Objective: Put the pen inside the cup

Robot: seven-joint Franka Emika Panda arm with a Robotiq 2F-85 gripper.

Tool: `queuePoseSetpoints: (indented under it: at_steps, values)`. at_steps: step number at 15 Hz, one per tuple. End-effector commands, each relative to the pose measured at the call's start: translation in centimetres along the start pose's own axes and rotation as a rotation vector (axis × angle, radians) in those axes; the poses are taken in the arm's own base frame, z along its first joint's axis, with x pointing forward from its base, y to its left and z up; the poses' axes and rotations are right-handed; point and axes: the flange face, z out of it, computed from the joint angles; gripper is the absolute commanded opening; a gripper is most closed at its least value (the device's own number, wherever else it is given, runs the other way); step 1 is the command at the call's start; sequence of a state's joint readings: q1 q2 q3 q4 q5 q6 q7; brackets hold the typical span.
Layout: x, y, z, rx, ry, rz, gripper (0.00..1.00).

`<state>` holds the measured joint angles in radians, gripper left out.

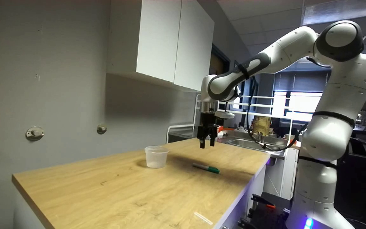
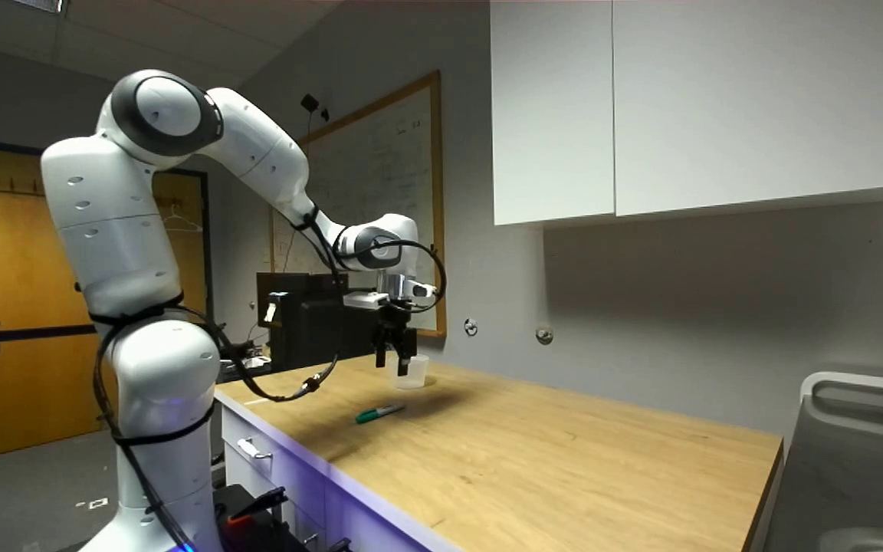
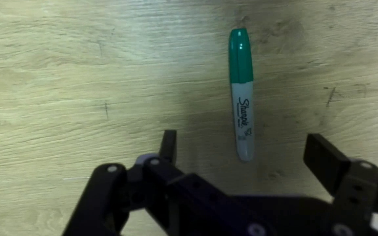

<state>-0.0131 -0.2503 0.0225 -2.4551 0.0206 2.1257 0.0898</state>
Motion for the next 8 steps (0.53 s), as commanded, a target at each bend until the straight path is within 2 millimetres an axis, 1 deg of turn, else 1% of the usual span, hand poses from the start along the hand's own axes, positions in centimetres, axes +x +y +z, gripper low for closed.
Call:
queuePoseSetpoints:
  at_steps: [1,3,8]
  values:
    - [2.0,-2.1,1.6,-0.047,-0.033,-0.023,1.0]
    - [2.6,-2.6,3.2,-0.06,-0.065,-0.044,1.0]
    - [4.2,-2.6,7.5,-0.075,-0.156,-0.06,1.0]
